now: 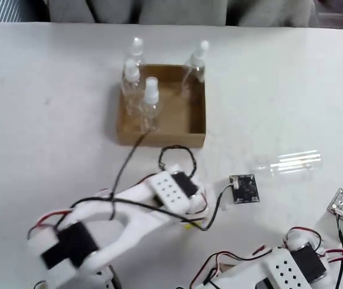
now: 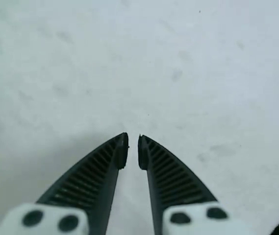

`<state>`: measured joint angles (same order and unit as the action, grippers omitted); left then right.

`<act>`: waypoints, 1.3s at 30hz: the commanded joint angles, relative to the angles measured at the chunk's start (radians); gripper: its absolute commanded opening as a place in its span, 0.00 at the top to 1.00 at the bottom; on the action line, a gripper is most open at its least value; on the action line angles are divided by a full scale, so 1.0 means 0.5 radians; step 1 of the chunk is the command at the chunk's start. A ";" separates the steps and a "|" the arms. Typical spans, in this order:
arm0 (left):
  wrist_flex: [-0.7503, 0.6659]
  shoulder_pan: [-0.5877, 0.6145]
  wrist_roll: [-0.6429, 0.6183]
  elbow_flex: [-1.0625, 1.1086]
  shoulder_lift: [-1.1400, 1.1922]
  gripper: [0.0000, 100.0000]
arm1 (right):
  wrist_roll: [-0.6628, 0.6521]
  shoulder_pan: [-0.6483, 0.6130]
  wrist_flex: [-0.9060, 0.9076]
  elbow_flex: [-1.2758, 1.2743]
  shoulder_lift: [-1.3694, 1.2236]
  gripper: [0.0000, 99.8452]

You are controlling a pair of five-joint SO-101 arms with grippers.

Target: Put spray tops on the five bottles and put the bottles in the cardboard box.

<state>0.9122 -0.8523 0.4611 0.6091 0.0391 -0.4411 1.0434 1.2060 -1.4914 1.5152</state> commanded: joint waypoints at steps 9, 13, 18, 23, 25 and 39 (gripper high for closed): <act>0.068 0.017 -0.196 -0.276 0.170 0.79 | 0.003 0.005 0.023 0.015 0.020 0.98; 0.046 0.008 -0.227 -0.270 0.176 0.86 | 0.003 0.005 0.023 0.015 0.020 0.98; 0.058 -0.026 -0.025 -0.236 0.173 0.95 | 0.003 -0.023 0.017 0.012 0.020 0.98; 0.058 -0.038 -0.028 -0.230 0.170 0.95 | 0.003 -0.091 0.020 0.003 0.020 0.98; 0.058 -0.038 -0.028 -0.233 0.170 0.95 | 0.003 -0.091 0.020 0.003 0.020 0.98; 0.276 0.345 -0.371 -0.301 -0.032 0.95 | 0.003 -0.176 -0.017 0.000 0.020 0.98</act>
<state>1.0119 -0.7526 0.3138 0.4956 0.1143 -0.4411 1.0096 1.2060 -1.5006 1.5167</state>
